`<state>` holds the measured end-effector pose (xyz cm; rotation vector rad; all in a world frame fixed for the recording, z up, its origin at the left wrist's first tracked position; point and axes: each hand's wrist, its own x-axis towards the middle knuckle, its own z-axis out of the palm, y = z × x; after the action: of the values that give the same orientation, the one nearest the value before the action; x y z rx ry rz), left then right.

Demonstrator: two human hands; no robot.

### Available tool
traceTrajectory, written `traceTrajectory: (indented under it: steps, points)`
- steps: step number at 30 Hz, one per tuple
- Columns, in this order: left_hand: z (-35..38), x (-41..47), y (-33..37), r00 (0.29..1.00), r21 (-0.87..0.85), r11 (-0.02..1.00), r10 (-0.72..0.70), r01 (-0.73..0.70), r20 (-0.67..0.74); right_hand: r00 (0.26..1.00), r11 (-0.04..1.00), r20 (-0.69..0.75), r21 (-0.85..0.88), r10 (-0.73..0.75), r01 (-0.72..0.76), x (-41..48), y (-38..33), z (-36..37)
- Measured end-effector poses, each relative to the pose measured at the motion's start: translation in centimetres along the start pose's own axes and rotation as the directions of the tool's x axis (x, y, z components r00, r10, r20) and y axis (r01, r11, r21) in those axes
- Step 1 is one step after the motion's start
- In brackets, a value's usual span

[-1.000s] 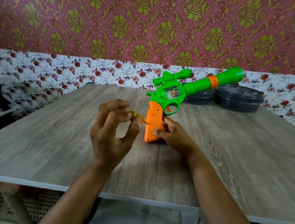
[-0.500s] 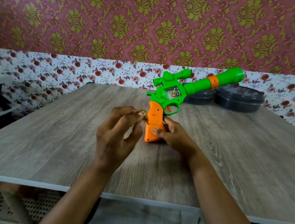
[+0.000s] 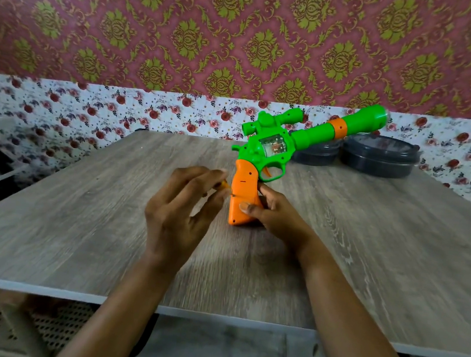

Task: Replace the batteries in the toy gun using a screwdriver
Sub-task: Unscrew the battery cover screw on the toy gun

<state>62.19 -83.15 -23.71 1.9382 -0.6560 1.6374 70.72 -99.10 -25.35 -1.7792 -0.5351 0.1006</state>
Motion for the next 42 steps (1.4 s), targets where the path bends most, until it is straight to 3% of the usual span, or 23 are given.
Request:
traceTrajectory:
  steps: [6, 13, 18, 28, 36, 38, 42]
  points:
    - [0.11, 0.18, 0.57, 0.999, 0.017, 0.999, 0.052, -0.052, -0.01, 1.0, 1.0, -0.001, 0.006, 0.008, -0.008, 0.06, 0.05, 0.05]
    - [0.11, -0.1, 0.06, 0.999, -0.117, 0.992, -0.046, 0.044, -0.01, 1.0, 1.0, -0.002, 0.015, 0.009, -0.009, 0.12, 0.16, 0.03]
    - [0.22, -0.17, 0.03, 0.993, -0.081, 0.99, -0.116, 0.113, -0.025, 1.0, 1.0, 0.004, -0.024, 0.001, -0.001, 0.22, 0.02, -0.02]
    - [0.37, -0.29, -0.09, 0.998, -0.046, 0.998, -0.034, 0.036, 0.048, 1.0, 0.998, -0.009, -0.063, -0.011, 0.01, 0.08, -0.19, -0.04]
    - [0.23, -0.14, -0.11, 0.987, -0.135, 0.978, -0.161, 0.158, -0.012, 1.0, 0.997, -0.002, -0.072, -0.005, 0.005, 0.19, -0.21, 0.01]
    - [0.24, -0.2, -0.03, 0.981, -0.155, 0.969, -0.193, 0.195, 0.026, 1.0, 0.997, -0.005, -0.077, -0.002, 0.002, 0.25, -0.18, -0.03]
    - [0.38, -0.23, 0.05, 0.982, -0.112, 0.984, -0.124, 0.141, 0.145, 1.0, 0.996, -0.009, -0.085, -0.003, 0.002, 0.31, -0.13, -0.03]
